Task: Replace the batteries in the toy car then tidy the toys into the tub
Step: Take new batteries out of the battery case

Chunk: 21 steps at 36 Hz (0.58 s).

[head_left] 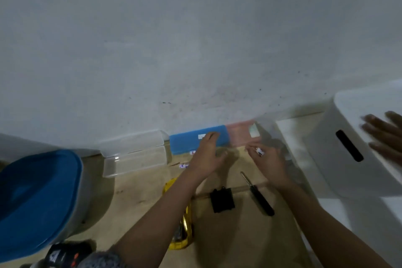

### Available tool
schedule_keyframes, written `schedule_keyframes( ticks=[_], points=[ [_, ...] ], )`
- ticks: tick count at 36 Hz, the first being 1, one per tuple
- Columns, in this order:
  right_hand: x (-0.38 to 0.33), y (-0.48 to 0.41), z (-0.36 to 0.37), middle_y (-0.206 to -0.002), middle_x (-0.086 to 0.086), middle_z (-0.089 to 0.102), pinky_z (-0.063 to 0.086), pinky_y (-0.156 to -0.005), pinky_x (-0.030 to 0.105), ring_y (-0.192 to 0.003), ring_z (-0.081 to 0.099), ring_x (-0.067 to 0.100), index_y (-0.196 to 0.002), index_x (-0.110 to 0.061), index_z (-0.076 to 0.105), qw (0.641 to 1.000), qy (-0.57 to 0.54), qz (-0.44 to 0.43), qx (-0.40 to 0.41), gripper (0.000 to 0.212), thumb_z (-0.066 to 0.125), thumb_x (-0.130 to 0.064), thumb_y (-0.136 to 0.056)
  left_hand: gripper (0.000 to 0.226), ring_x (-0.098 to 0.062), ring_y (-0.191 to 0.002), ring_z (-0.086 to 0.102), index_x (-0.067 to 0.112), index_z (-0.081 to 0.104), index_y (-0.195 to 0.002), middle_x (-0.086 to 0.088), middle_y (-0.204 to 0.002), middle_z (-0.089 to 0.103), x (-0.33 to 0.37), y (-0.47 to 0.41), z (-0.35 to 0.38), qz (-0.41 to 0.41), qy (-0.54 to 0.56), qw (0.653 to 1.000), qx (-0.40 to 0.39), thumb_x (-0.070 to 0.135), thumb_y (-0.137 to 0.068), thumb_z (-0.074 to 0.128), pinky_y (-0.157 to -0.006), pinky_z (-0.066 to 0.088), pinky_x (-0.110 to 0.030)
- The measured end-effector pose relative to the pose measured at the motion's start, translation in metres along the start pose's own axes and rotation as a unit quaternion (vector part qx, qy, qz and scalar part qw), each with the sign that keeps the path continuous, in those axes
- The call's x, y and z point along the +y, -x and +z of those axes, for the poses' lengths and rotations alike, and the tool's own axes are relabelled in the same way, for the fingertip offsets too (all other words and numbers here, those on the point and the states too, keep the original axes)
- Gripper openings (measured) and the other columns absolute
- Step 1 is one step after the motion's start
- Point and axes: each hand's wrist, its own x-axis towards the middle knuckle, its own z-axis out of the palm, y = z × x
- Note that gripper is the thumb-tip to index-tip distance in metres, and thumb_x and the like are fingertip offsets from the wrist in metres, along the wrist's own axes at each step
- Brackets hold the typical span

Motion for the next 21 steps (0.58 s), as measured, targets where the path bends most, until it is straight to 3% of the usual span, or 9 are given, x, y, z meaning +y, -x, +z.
schedule_keyframes(
  ticks=[3, 7, 11, 15, 18, 21],
  points=[
    [0.010, -0.012, 0.001, -0.097, 0.003, 0.073, 0.056, -0.077, 0.040, -0.087, 0.068, 0.023, -0.108, -0.032, 0.068, 0.997, 0.045, -0.060, -0.002, 0.034, 0.055, -0.051, -0.083, 0.062, -0.021, -0.139, 0.026, 0.007, 0.031, -0.144, -0.008, -0.150, 0.029, 0.000, -0.020, 0.009, 0.021, -0.007, 0.999, -0.029, 0.020, -0.090, 0.060, -0.113, 0.022, -0.027],
    [0.016, -0.026, 0.003, -0.094, 0.011, 0.072, 0.052, -0.073, 0.032, -0.085, 0.066, 0.029, -0.119, -0.030, 0.063, 0.988, 0.132, -0.082, -0.004, 0.034, 0.059, -0.041, -0.087, 0.068, -0.018, -0.139, 0.024, 0.010, 0.028, -0.145, -0.006, -0.151, 0.027, 0.000, -0.039, 0.020, 0.051, -0.014, 0.998, -0.042, 0.022, -0.088, 0.063, -0.107, 0.018, -0.017],
    [0.025, -0.035, 0.006, -0.096, 0.008, 0.074, 0.048, -0.069, 0.023, -0.083, 0.069, 0.028, -0.113, -0.023, 0.067, 0.989, 0.056, -0.126, 0.047, 0.035, 0.064, -0.037, -0.081, 0.074, -0.019, -0.137, 0.027, 0.011, 0.027, -0.146, -0.005, -0.151, 0.028, 0.000, -0.056, 0.029, 0.077, -0.034, 0.996, -0.038, 0.023, -0.085, 0.068, -0.108, 0.023, -0.023],
    [0.023, -0.037, 0.015, -0.097, 0.006, 0.073, 0.050, -0.069, 0.024, -0.082, 0.069, 0.025, -0.107, -0.018, 0.070, 0.982, 0.008, -0.159, 0.097, 0.042, 0.055, -0.045, -0.078, 0.075, -0.017, -0.138, 0.025, 0.016, 0.024, -0.147, -0.001, -0.153, 0.024, -0.004, -0.068, 0.038, 0.078, -0.078, 0.993, -0.037, 0.030, -0.087, 0.065, -0.110, 0.026, -0.029],
    [0.027, -0.036, 0.018, -0.093, 0.005, 0.069, 0.050, -0.056, 0.023, -0.069, 0.065, 0.023, -0.103, -0.016, 0.071, 0.971, 0.005, -0.198, 0.130, 0.031, 0.062, -0.034, -0.080, 0.068, -0.019, -0.139, 0.025, 0.015, 0.027, -0.147, -0.002, -0.153, 0.025, -0.012, -0.073, 0.043, 0.103, -0.100, 0.989, -0.035, 0.032, -0.090, 0.060, -0.113, 0.027, -0.033],
    [0.032, -0.040, 0.023, -0.098, 0.009, 0.064, 0.045, -0.055, 0.018, -0.070, 0.063, 0.023, -0.099, -0.012, 0.073, 0.968, 0.018, -0.200, 0.151, 0.023, 0.071, -0.018, -0.077, 0.065, -0.017, -0.140, 0.021, 0.016, 0.027, -0.147, 0.000, -0.154, 0.024, -0.018, -0.075, 0.044, 0.116, -0.115, 0.986, -0.026, 0.031, -0.091, 0.057, -0.113, 0.024, -0.032]
  ],
)
